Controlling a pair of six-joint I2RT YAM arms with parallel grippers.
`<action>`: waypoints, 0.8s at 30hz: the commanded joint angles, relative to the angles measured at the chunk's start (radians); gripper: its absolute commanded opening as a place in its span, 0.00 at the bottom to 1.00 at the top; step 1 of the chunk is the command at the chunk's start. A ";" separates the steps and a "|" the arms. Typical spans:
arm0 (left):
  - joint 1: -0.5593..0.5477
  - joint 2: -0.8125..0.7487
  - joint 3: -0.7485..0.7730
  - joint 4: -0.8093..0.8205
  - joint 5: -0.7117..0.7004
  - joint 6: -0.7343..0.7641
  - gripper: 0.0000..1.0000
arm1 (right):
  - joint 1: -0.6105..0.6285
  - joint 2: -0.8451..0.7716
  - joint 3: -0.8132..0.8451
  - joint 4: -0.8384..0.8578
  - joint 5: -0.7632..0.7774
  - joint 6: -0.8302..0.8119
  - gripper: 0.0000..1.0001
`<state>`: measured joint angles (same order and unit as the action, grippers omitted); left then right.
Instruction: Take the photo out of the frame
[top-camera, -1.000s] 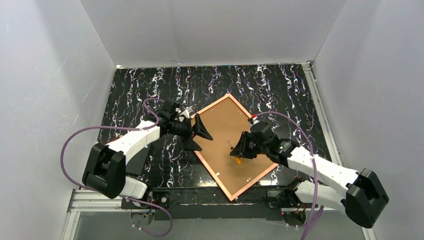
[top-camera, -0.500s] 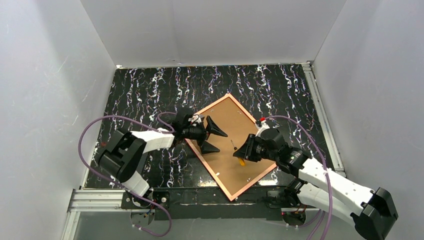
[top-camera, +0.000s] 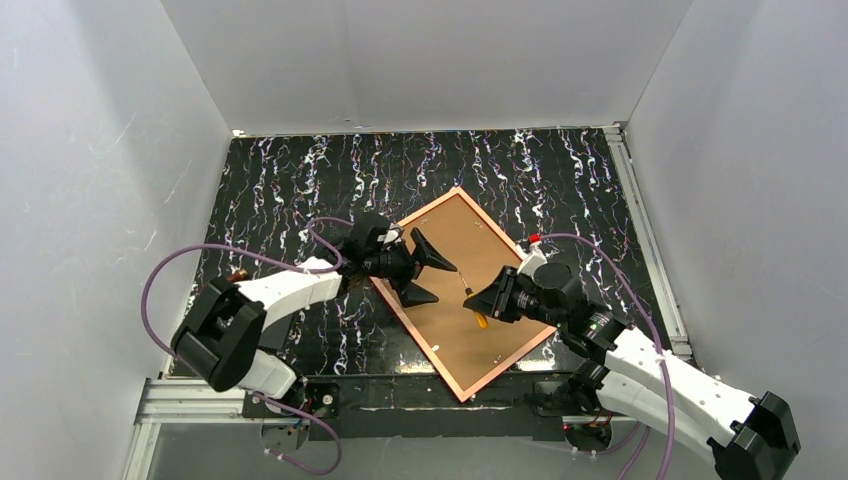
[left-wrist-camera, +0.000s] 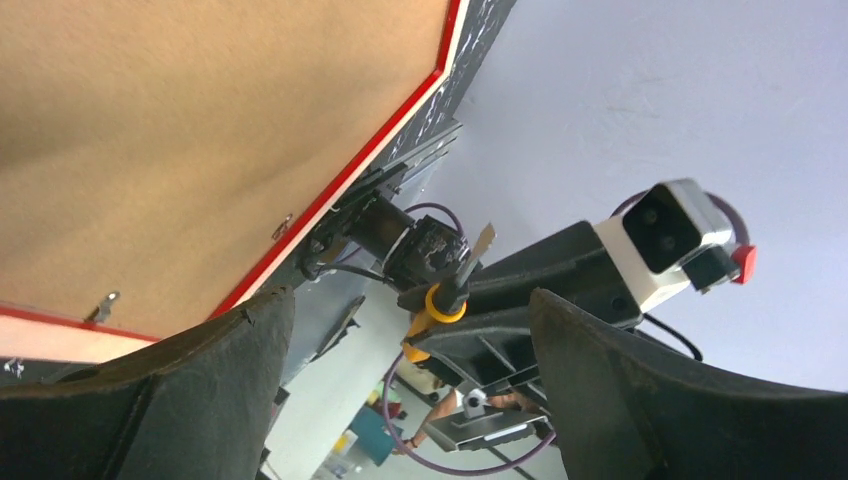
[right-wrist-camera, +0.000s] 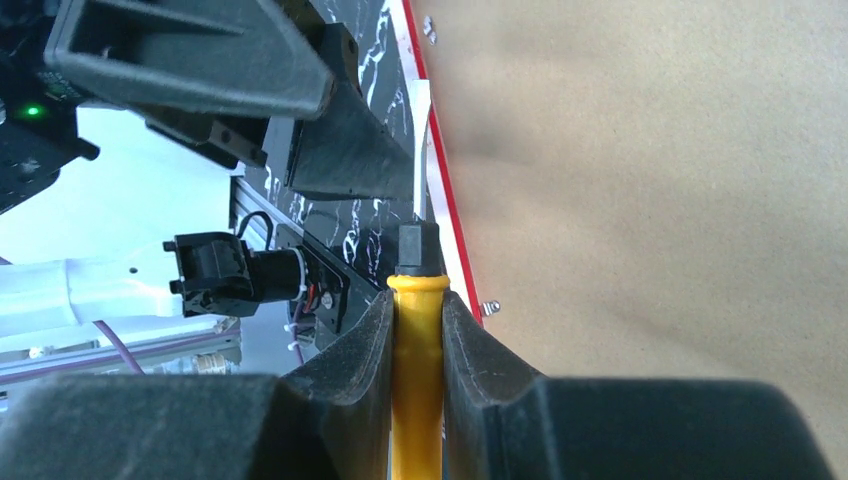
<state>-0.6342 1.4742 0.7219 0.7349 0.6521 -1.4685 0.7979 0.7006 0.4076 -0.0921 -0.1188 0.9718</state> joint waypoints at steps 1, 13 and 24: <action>-0.022 -0.081 0.061 -0.267 -0.026 0.091 0.85 | -0.002 0.011 0.009 0.115 -0.004 0.005 0.01; -0.094 -0.102 0.110 -0.360 -0.064 0.136 0.74 | -0.001 0.144 0.115 0.128 -0.079 -0.043 0.01; -0.154 -0.052 0.140 -0.376 -0.126 0.149 0.59 | 0.001 0.153 0.107 0.165 -0.164 -0.072 0.01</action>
<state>-0.7719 1.3930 0.8444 0.4118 0.5350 -1.3258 0.7979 0.8593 0.4786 -0.0032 -0.2371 0.9352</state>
